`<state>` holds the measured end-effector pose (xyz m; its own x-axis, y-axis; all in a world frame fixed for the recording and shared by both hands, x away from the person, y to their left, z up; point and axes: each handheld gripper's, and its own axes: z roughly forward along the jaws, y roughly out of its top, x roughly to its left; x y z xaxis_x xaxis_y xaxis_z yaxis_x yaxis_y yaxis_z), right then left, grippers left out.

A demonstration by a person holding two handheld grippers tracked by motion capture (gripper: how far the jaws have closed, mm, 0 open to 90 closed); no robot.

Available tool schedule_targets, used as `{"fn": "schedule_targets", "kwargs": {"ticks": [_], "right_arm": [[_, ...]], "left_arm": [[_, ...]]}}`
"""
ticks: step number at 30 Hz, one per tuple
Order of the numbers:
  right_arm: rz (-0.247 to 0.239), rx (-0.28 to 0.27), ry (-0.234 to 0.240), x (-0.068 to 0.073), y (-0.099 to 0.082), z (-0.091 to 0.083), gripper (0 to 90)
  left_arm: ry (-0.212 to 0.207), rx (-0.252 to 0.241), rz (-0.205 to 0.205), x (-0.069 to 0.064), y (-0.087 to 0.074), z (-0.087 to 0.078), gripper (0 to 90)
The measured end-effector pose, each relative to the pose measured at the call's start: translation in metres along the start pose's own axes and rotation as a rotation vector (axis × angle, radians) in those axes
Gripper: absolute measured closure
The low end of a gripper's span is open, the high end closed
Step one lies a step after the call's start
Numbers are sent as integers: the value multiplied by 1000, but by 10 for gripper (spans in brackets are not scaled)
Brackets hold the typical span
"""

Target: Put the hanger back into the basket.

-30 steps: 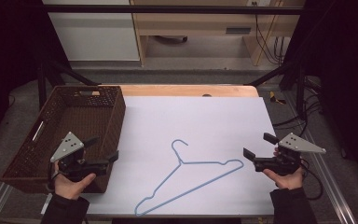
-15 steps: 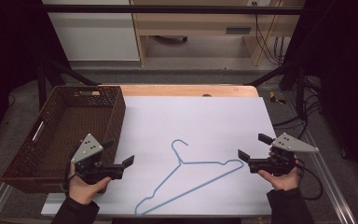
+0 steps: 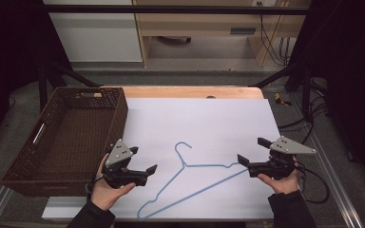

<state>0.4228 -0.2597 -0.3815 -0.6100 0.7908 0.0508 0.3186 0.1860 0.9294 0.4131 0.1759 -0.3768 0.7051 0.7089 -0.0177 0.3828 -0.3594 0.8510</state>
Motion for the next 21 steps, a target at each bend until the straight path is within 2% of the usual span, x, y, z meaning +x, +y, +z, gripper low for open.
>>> {"fn": "schedule_targets", "kwargs": {"ticks": [5, 7, 9, 10, 12, 18, 21], "right_arm": [[2, 3, 4, 1, 0, 1, 34], [3, 5, 5, 2, 0, 1, 35], [1, 4, 6, 2, 0, 2, 36], [0, 9, 6, 3, 0, 3, 36], [-4, 12, 7, 3, -1, 4, 36], [-5, 19, 8, 4, -1, 6, 38], [-9, 21, 9, 5, -2, 7, 38]], "left_arm": [[-18, 35, 2, -6, 2, 15, 154], [-30, 80, 18, -10, 3, 28, 163], [-31, 94, 21, -11, 3, 32, 176], [-46, 125, 28, -13, 2, 42, 186], [-57, 156, 34, -16, 0, 52, 204], [-75, 242, 50, -23, -6, 74, 240], [-77, 263, 64, -25, -8, 79, 284]]}}
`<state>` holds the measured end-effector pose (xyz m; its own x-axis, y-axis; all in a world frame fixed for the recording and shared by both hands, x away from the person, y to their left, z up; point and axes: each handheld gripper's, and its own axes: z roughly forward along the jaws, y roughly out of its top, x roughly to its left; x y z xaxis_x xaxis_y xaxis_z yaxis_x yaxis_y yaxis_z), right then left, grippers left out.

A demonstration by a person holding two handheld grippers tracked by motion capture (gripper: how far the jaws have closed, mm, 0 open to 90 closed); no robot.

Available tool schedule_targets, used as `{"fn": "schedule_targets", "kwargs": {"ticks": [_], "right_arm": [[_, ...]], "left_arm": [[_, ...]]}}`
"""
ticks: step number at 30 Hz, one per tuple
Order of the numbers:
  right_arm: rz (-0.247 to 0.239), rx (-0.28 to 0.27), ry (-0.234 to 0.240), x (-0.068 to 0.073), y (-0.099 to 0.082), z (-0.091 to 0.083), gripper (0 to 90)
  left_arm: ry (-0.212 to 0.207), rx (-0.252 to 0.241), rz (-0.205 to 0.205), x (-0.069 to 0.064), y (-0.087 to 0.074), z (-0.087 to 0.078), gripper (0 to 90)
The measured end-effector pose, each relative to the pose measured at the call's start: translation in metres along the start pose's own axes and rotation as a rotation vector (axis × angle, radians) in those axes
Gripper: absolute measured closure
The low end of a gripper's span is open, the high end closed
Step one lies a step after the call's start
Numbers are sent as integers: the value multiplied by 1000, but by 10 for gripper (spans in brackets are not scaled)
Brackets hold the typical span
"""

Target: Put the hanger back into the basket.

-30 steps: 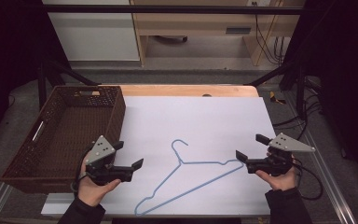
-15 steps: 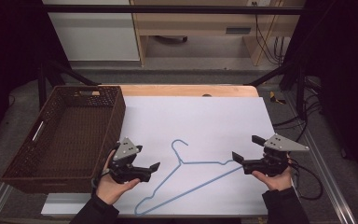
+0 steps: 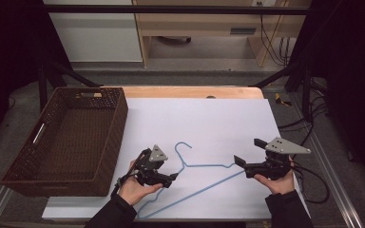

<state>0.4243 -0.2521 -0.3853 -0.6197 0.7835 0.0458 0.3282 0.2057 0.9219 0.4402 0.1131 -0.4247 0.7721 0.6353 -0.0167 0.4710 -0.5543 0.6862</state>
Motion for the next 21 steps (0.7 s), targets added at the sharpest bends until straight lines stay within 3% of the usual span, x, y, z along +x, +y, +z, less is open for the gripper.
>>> {"fn": "schedule_targets", "kwargs": {"ticks": [10, 21], "right_arm": [[-5, 25, 7, 3, -2, 5, 38], [-16, 34, 12, 4, -3, 8, 39]], "left_arm": [[-21, 97, 1, -3, -4, 22, 454], [-33, 164, 7, -5, -5, 35, 628]]}}
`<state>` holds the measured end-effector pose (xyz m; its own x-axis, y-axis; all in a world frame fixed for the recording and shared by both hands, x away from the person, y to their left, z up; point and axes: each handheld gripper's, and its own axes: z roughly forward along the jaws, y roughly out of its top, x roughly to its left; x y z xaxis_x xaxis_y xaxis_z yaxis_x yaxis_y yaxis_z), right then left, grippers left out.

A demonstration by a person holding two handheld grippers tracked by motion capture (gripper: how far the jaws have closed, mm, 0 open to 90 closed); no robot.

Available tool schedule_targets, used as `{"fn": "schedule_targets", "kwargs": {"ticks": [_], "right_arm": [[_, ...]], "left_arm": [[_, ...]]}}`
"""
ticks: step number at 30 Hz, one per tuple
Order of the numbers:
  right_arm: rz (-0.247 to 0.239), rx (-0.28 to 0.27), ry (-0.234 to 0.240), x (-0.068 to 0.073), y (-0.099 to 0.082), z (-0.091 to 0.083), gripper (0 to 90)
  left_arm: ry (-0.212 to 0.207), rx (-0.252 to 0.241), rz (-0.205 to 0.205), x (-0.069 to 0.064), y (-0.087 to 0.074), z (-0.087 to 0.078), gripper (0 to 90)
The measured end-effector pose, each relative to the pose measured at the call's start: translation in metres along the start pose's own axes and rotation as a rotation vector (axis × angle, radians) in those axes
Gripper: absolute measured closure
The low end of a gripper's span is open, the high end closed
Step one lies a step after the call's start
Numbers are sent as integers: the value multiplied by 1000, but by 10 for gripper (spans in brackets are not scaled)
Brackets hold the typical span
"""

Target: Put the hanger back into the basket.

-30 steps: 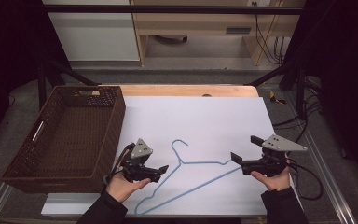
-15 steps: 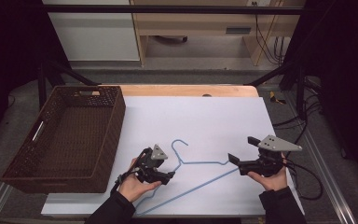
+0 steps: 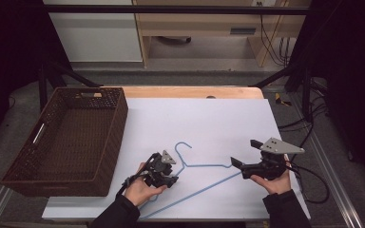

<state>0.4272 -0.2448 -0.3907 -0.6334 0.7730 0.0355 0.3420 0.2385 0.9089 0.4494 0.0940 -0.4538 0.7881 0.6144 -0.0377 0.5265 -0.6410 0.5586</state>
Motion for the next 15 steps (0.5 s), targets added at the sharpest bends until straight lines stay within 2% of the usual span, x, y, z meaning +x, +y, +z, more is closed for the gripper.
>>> {"fn": "schedule_targets", "kwargs": {"ticks": [3, 10, 15], "right_arm": [[1, 2, 0, 0, 0, 1, 39], [-2, 10, -1, 1, -1, 2, 40], [-3, 9, 0, 1, -1, 3, 40]], "left_arm": [[-8, 17, 10, -1, 0, 3, 677], [15, 28, 21, -4, 1, 7, 746], [32, 43, 3, -5, 2, 8, 780]]}}
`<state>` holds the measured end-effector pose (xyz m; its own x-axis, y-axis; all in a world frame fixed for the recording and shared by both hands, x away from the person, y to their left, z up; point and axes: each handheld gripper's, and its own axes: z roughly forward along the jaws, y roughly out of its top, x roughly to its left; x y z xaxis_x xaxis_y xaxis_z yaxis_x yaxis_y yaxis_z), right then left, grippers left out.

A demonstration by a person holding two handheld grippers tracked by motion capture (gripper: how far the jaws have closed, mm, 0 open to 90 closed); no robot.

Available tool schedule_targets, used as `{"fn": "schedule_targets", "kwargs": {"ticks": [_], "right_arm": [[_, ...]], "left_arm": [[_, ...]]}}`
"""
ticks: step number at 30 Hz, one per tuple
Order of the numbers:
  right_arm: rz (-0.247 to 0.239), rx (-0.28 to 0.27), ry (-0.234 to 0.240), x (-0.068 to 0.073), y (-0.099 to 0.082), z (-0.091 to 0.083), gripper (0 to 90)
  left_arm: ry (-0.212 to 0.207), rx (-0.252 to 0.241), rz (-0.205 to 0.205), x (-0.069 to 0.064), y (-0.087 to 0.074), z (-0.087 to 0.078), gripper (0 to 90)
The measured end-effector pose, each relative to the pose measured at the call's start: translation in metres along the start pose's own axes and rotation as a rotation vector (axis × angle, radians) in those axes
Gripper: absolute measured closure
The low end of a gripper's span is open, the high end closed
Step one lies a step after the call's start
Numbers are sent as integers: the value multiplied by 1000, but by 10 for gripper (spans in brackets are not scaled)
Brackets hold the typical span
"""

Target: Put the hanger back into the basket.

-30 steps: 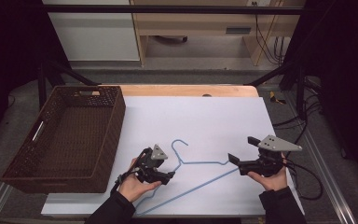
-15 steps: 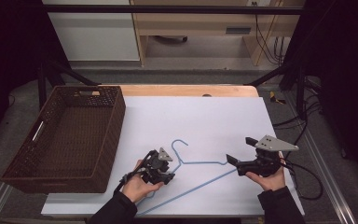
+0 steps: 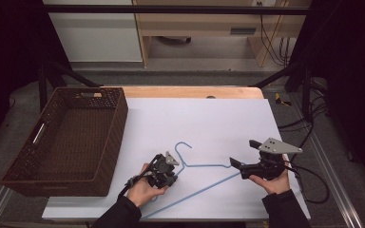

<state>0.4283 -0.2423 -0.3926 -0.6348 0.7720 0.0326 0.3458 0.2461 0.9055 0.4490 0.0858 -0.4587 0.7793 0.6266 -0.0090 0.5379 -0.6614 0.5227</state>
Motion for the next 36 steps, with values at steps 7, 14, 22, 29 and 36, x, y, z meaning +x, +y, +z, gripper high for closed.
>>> {"fn": "schedule_targets", "kwargs": {"ticks": [7, 14, 22, 29, 36], "right_arm": [[3, 5, 1, 1, 0, 1, 40], [6, 3, 5, 1, 0, 2, 40], [-1, 14, 11, 2, -1, 4, 40], [-1, 24, 23, 4, -1, 7, 44], [-7, 37, 43, 5, -1, 11, 54]], "left_arm": [[45, 33, 3, -7, 4, 1, 791], [74, 36, -3, -13, 5, 2, 837], [97, 43, -16, -16, 7, 3, 863], [88, 27, -32, -15, 5, 2, 868], [95, 13, -25, -16, 4, 1, 869]]}}
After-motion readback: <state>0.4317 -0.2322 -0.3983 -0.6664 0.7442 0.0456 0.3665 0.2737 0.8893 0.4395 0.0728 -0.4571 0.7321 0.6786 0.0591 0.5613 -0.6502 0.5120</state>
